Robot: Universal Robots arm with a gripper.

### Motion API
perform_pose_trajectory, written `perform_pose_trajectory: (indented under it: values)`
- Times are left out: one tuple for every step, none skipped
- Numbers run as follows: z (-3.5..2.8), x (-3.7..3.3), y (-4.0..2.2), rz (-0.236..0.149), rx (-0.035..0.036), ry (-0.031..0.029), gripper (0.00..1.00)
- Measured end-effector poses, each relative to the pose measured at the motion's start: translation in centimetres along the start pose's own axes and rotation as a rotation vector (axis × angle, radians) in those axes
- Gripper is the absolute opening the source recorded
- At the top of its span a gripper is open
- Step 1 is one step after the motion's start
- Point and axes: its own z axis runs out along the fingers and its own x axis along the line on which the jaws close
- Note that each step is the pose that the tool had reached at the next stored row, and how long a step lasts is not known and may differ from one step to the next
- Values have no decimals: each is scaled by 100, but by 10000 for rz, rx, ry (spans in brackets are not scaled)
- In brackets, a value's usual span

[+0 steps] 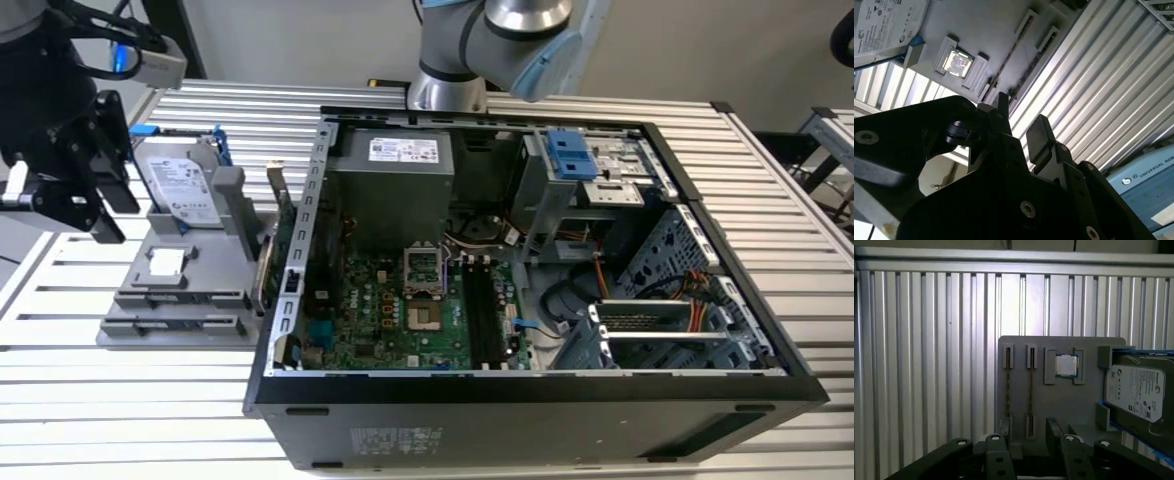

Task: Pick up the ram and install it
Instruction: 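Pick up the ram and move it above insertion slot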

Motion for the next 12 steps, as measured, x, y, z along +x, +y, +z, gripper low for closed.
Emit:
perform_pose_trajectory:
  values:
    - [11, 1, 0, 3, 0, 0, 100]
    - [21, 1, -1, 4, 0, 0, 100]
    - [32, 2, -1, 4, -1, 1, 100]
    - [41, 2, -1, 4, 0, 0, 100]
    - [49, 2, -1, 4, 0, 0, 100]
    - [55, 3, -1, 4, -1, 1, 100]
    - [63, 3, -1, 4, 0, 0, 100]
    - [73, 3, -1, 3, -1, 1, 100]
    - [86, 4, -1, 3, 0, 5, 100]
    - [98, 4, -2, 3, 0, 9, 100]
    - [111, 4, -2, 4, 0, 12, 100]
    - [124, 5, -2, 7, 0, 17, 100]
